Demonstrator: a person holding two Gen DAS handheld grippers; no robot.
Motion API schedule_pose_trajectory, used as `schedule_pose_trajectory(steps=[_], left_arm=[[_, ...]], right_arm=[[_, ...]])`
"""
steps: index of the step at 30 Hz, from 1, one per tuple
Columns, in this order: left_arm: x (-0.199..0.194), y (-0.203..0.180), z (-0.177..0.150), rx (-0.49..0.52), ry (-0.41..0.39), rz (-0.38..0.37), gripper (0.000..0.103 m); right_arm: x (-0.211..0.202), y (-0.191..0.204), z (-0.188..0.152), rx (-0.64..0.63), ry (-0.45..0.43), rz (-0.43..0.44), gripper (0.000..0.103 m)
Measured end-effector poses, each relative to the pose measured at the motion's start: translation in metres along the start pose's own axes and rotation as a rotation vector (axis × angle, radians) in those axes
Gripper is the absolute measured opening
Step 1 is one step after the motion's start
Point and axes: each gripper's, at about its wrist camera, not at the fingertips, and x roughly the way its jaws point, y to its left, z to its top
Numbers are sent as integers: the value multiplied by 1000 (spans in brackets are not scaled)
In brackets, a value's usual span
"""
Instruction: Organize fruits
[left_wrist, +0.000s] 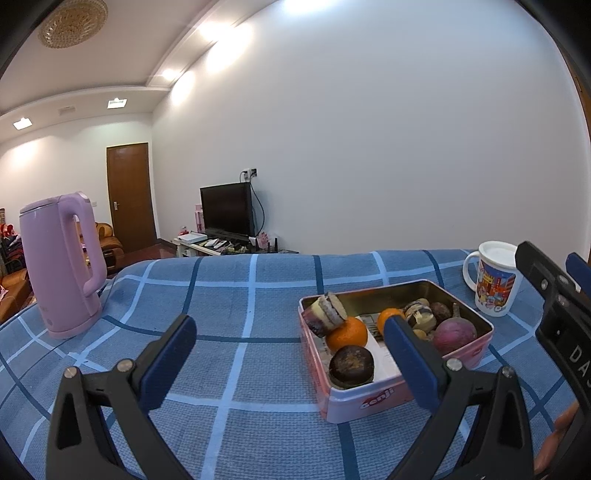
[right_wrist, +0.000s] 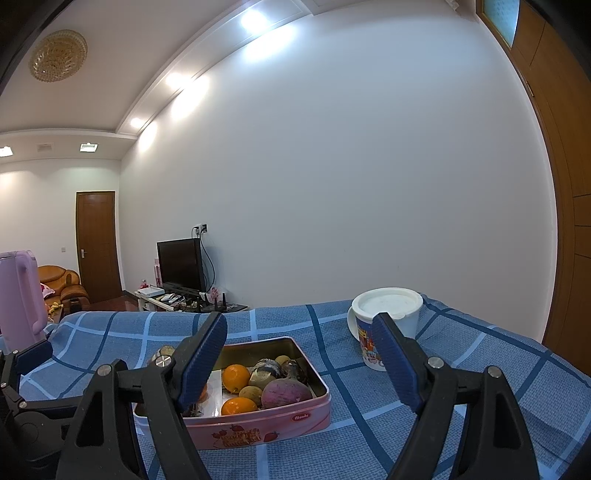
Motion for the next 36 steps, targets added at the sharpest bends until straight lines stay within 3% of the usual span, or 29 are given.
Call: schedule_pose_trajectory(steps=[36], left_arm=[[5,-1,-1,7,35,25,103]], right_arm=[[-1,-1,1,5,6,-5,82]])
